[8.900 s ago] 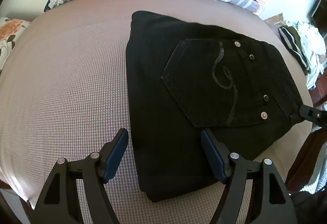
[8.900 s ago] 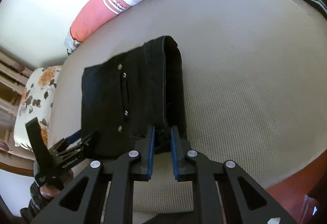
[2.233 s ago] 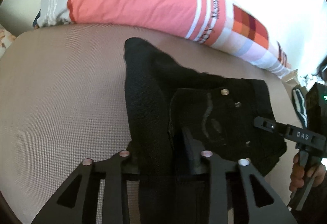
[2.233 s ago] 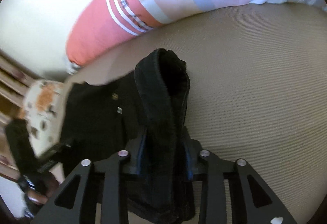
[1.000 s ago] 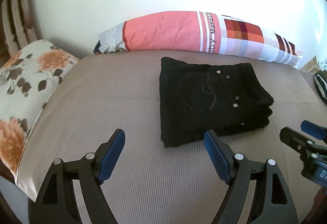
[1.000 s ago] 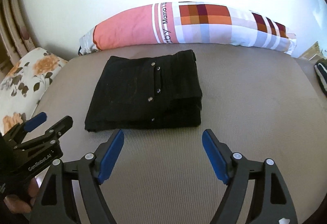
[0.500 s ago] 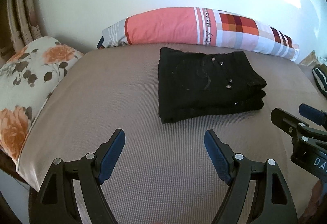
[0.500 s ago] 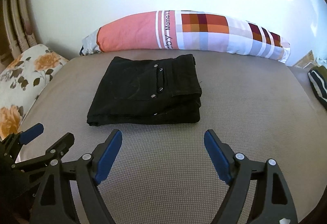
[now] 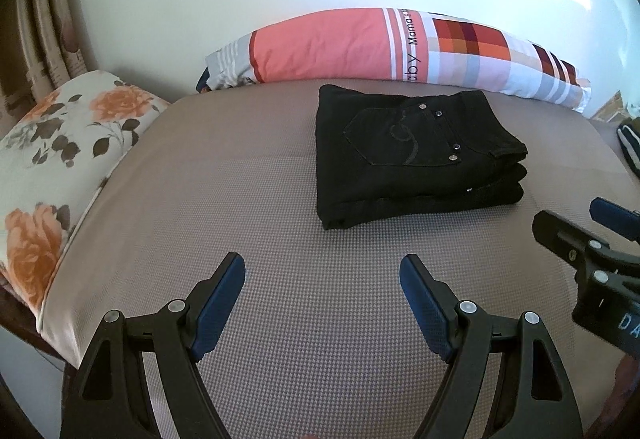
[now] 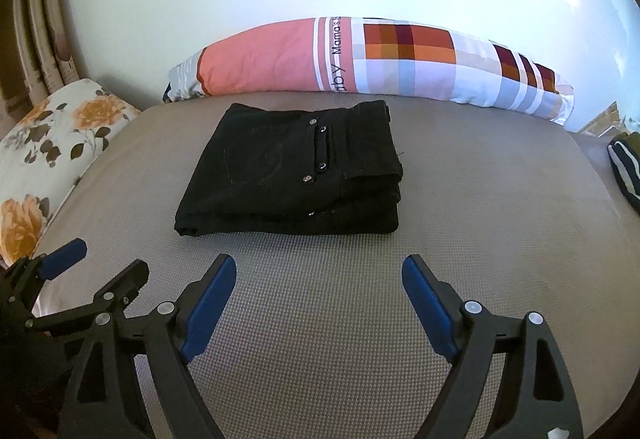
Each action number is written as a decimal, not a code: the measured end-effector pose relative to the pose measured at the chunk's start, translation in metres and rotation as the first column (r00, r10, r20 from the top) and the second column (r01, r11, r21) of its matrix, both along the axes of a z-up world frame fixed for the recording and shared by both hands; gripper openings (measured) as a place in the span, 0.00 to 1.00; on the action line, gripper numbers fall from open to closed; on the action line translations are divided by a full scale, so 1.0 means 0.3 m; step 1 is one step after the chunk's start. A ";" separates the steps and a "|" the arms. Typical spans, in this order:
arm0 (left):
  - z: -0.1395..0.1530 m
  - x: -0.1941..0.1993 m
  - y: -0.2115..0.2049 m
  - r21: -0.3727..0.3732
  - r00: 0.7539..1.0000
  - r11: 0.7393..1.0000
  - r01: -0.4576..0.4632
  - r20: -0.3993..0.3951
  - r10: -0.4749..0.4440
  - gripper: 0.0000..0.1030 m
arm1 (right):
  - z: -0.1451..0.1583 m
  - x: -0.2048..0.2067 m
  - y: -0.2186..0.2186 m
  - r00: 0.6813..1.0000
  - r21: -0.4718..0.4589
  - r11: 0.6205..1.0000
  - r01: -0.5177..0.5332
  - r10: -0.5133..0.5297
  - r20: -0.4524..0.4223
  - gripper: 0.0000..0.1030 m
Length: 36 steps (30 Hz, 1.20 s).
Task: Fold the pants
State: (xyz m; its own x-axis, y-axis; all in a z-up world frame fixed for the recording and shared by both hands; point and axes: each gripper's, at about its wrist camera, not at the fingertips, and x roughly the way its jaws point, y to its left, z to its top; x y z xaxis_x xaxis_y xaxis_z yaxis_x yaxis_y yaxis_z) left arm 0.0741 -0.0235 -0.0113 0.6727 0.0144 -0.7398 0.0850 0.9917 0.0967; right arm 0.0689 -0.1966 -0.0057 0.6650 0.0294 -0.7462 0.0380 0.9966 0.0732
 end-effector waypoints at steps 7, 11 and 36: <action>-0.007 -0.006 -0.003 0.002 1.000 1.000 0.004 -0.004 -0.004 0.78 | -0.018 -0.008 0.008 1.000 0.003 1.000 -0.002 0.002 -0.013 0.81; -0.010 -0.006 0.001 0.002 1.000 1.000 -0.001 -0.005 0.001 0.78 | -0.026 -0.009 0.007 1.000 0.007 1.000 0.001 -0.001 -0.021 0.81; -0.031 0.007 0.011 0.008 1.000 1.000 -0.005 -0.024 0.005 0.78 | -0.058 0.001 0.008 0.998 -0.011 1.000 0.001 -0.002 -0.057 0.81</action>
State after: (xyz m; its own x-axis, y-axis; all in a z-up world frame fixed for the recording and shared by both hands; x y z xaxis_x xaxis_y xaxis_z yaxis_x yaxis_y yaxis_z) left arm 0.0761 -0.0204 -0.0207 0.6549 0.0240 -0.7553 0.0825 0.9913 0.1030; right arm 0.0692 -0.1941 -0.0233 0.6215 0.0201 -0.7832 0.0435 0.9972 0.0601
